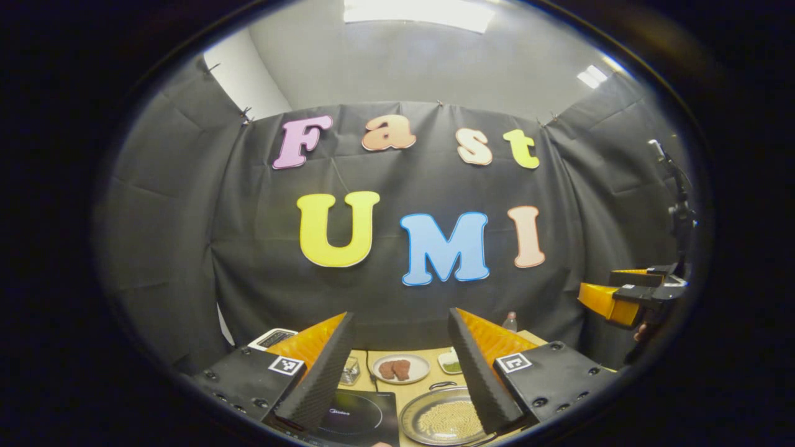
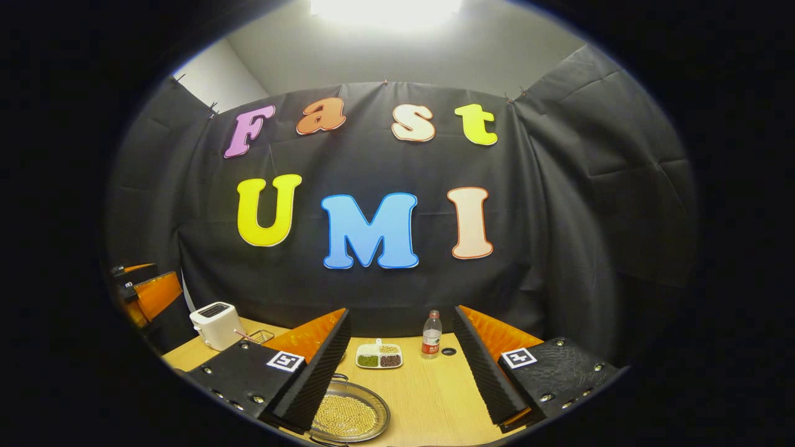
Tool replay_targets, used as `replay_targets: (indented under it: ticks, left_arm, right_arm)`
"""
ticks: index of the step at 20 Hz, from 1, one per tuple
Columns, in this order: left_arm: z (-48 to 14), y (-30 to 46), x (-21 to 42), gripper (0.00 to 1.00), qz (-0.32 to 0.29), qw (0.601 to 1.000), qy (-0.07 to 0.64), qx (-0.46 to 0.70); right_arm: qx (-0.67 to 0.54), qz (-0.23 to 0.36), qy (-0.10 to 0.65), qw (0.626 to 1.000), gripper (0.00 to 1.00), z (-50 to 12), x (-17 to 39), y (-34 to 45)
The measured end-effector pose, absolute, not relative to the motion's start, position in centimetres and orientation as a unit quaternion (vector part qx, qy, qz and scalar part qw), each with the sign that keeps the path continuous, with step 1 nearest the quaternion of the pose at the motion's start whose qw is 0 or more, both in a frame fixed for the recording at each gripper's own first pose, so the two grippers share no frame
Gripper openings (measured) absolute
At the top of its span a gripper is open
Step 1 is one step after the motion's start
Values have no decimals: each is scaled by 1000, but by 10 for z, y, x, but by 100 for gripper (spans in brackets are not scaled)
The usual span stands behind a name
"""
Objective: First push the handle of the pot to place it horizontally, then grasp the pot with both hands and set it on the induction cooktop.
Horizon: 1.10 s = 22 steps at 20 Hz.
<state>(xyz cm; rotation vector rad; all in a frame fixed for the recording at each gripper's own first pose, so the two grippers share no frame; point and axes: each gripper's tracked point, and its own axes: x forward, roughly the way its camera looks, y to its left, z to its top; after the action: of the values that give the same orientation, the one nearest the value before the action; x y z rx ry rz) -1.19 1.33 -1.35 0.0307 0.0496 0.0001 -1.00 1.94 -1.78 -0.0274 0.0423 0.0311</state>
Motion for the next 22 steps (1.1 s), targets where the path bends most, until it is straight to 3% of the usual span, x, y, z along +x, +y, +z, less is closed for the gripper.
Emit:
replay_targets:
  ticks: [10, 11, 12, 14, 15, 16, 18, 19, 22]
  left_arm:
    - [-35, 39, -9, 96, 20, 998, 59, 4]
    - [-39, 38, -9, 96, 18, 998, 62, 4]
    - [-41, 39, -8, 96, 16, 998, 66, 3]
    - [-48, 39, -6, 94, 11, 997, 74, 1]
    - [-49, 41, -7, 96, 12, 997, 76, 1]
    - [-51, 42, -7, 97, 14, 997, 78, -1]
    - [-56, 44, -7, 96, 15, 996, 84, -5]
    - [-57, 47, -9, 94, 17, 996, 87, -5]
    - [-64, 62, -21, 94, 29, 995, 92, -5]
  right_arm:
    - [-22, 39, 60, 997, 99, -53, -10, 46]
    - [-22, 48, 71, 996, 82, -60, -12, 52]
    - [-27, 53, 88, 994, 83, -67, -15, 57]
    - [-41, 58, 123, 990, 60, -89, -14, 62]
    - [-46, 70, 145, 986, 52, -99, -18, 70]
    - [-52, 84, 163, 982, 51, -107, -22, 79]
    - [-49, 110, 202, 972, 14, -128, -28, 91]
    - [-42, 125, 226, 965, 7, -144, -32, 99]
    - [-36, 162, 289, 943, 2, -181, -43, 122]
